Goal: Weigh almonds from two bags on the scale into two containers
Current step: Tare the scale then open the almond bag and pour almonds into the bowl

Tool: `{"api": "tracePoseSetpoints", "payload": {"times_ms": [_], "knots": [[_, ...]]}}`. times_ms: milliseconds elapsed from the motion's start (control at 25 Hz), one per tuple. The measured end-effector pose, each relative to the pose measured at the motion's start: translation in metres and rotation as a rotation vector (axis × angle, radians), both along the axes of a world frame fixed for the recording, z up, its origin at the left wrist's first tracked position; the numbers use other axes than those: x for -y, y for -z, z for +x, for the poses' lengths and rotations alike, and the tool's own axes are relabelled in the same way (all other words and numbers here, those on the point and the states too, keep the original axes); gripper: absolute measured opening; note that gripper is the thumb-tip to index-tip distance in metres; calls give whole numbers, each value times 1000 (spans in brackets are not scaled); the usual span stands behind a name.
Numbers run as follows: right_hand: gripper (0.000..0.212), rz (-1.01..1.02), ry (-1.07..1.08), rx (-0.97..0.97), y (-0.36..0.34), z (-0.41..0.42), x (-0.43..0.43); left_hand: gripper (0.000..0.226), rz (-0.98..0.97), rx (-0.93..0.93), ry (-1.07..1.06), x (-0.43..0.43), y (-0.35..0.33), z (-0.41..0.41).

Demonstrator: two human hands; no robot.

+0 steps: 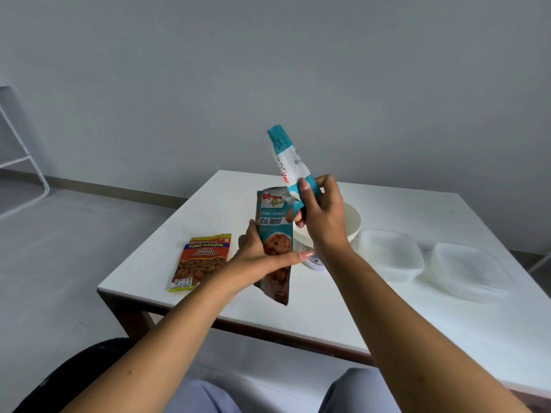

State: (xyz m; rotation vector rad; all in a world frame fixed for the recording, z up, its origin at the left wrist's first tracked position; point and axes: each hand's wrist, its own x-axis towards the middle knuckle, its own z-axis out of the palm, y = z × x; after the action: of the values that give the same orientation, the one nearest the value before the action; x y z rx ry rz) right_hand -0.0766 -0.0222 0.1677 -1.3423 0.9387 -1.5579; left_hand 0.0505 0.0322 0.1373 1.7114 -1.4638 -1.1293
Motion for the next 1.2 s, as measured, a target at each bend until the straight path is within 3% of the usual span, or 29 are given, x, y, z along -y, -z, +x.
{"api": "tracePoseSetpoints", "payload": {"times_ms": [80,200,280,520,720,1000,1200], "knots": [[18,-46,47,-15,2,-7,4,126,-32,-49,-46,13,1,3],[17,-117,164,-151,8,-28,17,97,-78,46,-20,33,-14,11],[15,-131,185,-193,13,-41,24,90,-30,112,66,48,-37,16],[13,-53,157,-357,39,-63,36,84,45,634,278,101,-95,10],[21,88,217,-285,55,-64,48,73,131,959,403,133,-123,-12],[22,34,462,-545,73,-57,53,39,399,1273,484,171,-136,-48],[24,96,481,-621,80,-58,53,36,372,1427,557,179,-135,-69]]}}
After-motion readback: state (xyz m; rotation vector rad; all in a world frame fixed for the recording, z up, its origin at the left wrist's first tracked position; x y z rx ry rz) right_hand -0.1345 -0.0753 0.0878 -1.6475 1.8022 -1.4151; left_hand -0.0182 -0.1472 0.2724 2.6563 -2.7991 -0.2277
